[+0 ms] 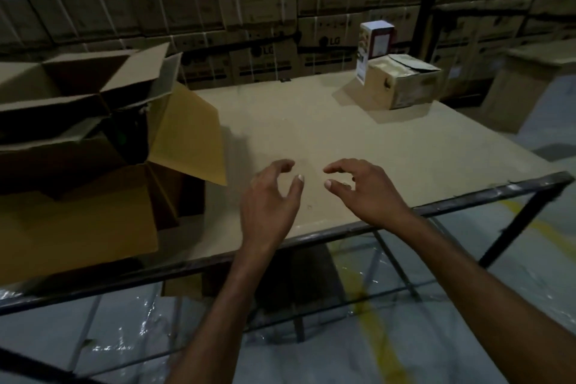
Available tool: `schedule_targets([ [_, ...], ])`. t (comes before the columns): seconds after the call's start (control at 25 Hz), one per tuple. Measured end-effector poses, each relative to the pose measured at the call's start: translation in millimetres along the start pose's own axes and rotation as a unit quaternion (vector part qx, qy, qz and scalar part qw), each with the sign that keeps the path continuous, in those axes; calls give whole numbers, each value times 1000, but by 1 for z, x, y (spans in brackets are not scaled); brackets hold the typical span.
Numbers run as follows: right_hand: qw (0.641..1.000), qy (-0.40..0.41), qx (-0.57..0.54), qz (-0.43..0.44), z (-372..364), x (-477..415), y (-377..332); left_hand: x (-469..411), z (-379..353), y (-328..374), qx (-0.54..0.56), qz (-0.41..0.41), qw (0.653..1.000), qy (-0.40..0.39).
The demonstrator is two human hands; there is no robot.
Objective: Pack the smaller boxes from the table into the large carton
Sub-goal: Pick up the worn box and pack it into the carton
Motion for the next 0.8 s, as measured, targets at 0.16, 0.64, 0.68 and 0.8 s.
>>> schedule_targets([
  [0.16,999,10,-9,-42,15,-6,67,-14,-68,11,17,3,999,-40],
  [0.64,985,41,-19,-164,59,-77,257,-124,-276,12,108,40,985,-127],
  [0.68,984,43,-24,-171,62,-83,273,-130,-292,16,98,37,986,-128],
  [0.8,985,29,-32,-167,65,-105,330,-143,-343,21,68,43,990,-119],
])
Point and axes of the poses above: each hand's wrist, its own x-axis away from the middle knuckle, its own z-axis out of the back of the hand, y = z × x, the point moved 3 cm from there along -x, towards the middle knuckle, and after that the axes turned 11 degrees about x, right-handed, at the moved point
